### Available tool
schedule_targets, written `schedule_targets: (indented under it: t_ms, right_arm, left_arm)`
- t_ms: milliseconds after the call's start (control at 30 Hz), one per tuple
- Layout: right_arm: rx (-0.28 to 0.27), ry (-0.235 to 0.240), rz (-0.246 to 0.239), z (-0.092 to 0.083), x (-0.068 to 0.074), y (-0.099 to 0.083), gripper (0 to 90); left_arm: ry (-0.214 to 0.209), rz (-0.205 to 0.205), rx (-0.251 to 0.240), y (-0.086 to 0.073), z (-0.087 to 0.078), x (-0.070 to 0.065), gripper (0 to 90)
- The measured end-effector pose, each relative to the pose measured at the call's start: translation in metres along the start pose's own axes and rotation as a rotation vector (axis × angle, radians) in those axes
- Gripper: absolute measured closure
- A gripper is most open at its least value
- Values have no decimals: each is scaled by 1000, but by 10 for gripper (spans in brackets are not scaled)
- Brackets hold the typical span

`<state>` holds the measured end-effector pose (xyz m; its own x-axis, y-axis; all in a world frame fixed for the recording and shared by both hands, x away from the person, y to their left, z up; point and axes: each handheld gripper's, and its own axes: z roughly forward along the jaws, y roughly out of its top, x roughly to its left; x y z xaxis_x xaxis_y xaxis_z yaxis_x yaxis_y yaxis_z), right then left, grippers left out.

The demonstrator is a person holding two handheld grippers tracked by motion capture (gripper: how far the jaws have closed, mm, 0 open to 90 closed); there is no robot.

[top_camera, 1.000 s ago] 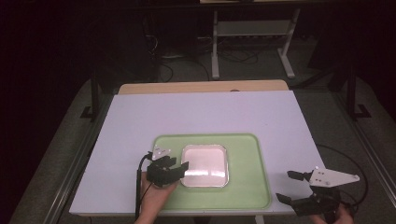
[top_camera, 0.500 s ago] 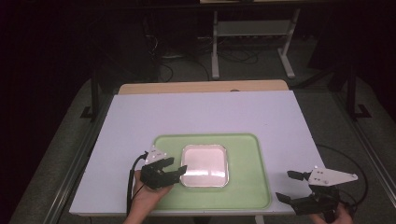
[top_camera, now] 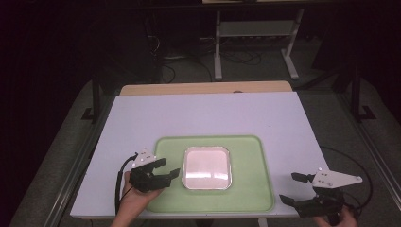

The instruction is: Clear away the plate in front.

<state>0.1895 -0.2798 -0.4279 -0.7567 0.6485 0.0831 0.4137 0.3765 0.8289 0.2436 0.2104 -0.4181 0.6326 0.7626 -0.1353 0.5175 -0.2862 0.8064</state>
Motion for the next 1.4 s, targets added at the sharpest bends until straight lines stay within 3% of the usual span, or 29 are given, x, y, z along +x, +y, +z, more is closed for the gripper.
schedule_targets:
  t_ms: [167,400,700,1100,1400]
  right_arm:
    - [-2,-4,4,-2,-1,-1,140]
    - [-2,-8,9,-3,-2,-2,140]
    - [-1,-10,9,-3,-3,-2,140]
    - [2,-11,11,-3,-3,-3,140]
    - [1,-11,-1,-4,0,-2,141]
  left_arm:
    - [19,3,-7,-4,-9,7,283]
    - [50,-3,-11,-14,-25,21,273]
    - [76,-14,-26,-27,-43,28,273]
    - [82,-41,-23,-47,-50,29,274]
    - [80,-52,-24,-51,-50,27,280]
